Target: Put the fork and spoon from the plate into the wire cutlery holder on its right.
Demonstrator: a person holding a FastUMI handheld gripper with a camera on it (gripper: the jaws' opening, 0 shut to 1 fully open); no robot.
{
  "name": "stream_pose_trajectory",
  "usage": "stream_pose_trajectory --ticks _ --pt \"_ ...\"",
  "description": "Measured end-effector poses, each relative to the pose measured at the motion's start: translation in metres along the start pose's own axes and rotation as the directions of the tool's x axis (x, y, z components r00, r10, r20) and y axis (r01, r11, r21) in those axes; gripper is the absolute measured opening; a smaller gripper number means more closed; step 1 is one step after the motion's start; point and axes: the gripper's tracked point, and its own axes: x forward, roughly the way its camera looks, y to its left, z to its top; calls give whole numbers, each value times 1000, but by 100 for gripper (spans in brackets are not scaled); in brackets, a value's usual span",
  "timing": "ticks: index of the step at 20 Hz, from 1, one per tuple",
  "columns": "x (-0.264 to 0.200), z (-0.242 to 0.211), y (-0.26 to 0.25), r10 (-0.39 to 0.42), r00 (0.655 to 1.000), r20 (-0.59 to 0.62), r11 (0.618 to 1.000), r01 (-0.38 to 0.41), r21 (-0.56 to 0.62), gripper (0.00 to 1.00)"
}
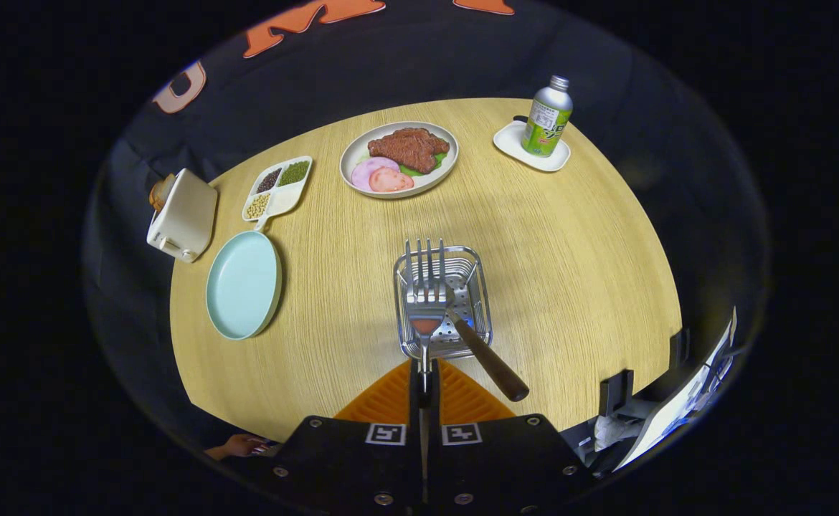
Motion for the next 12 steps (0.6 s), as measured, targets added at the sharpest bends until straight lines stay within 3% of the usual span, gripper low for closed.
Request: stream_pose_trajectory --ticks 7,12 --pt "-6 14 1 54 998 24 998 -54 12 9" --pt "-34 59 16 148 966 212 987 -157 27 9"
